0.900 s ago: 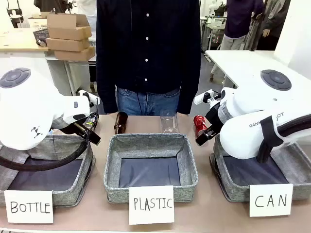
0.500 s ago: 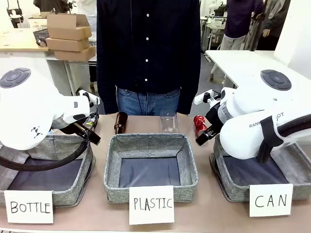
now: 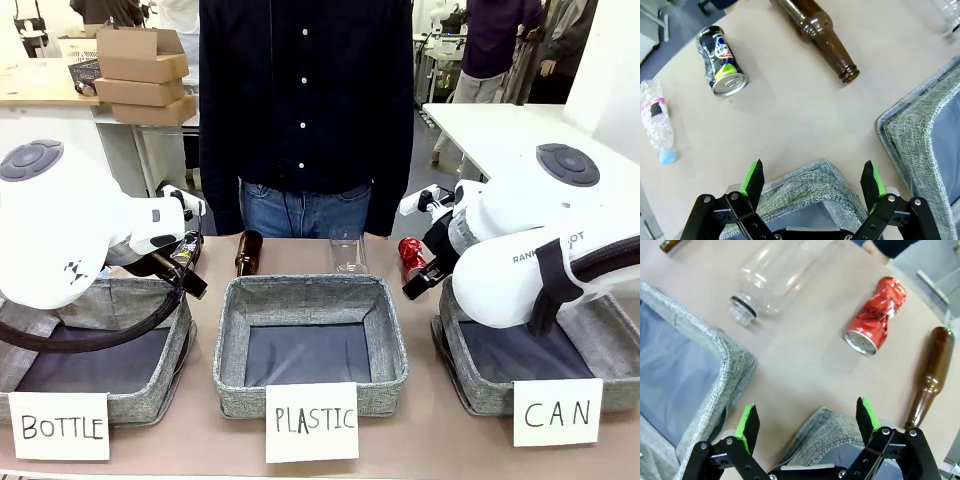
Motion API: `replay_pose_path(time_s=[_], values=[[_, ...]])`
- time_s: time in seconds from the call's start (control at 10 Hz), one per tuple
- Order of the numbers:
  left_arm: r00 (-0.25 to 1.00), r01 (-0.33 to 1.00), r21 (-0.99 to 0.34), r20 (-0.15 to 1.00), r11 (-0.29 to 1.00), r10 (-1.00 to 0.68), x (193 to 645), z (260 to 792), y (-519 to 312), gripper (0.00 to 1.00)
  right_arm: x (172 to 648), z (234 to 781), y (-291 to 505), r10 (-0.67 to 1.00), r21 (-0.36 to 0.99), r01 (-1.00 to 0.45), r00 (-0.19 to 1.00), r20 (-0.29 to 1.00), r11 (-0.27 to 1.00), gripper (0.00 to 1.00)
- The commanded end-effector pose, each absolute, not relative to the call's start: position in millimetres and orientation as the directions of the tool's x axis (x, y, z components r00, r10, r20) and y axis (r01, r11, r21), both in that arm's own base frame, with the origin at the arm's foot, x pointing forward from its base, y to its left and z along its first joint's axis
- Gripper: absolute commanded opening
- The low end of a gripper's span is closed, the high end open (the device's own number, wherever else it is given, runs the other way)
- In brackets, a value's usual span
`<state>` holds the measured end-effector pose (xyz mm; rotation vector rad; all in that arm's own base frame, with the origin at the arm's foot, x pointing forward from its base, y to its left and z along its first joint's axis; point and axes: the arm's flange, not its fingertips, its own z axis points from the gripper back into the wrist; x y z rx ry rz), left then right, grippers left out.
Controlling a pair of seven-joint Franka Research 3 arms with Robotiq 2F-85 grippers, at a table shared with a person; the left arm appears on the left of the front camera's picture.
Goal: Sort the can waste into the basket.
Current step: Pick up the can waste from the table and place it in the right Fabric basket.
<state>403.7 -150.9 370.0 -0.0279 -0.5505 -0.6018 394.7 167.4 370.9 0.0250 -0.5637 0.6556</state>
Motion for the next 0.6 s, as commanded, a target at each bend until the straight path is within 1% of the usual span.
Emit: replay_pose_path(time_s=[0.0,0.2,0.3,0.4,0.5], values=[[0.685,0.545,0.132,0.499,0.828,-0.530,403.6,370.0,-151.0,1.00,394.7,371.0,167.3,0.570,-0.151,-0.583,0.649,0.504,0.798,1.00],[0.685,0.544,0.132,0.499,0.828,-0.530,403.7,370.0,-150.9,1.00,394.7,370.9,167.4,0.570,-0.152,-0.583,0.649,0.504,0.798,1.00],[0.753,0.512,0.086,0.434,0.855,-0.494,389.0,415.0,-161.6,1.00,376.2,405.1,169.7,0.543,-0.077,-0.588,0.678,0.495,0.805,1.00],[0.758,0.483,0.094,0.452,0.870,-0.470,369.1,460.6,-169.0,1.00,354.5,444.6,164.5,0.484,-0.031,-0.557,0.690,0.538,0.830,1.00],[0.733,0.466,0.144,0.488,0.873,-0.473,345.9,502.1,-173.4,1.00,330.1,483.1,156.1,0.418,-0.001,-0.517,0.691,0.589,0.856,1.00]])
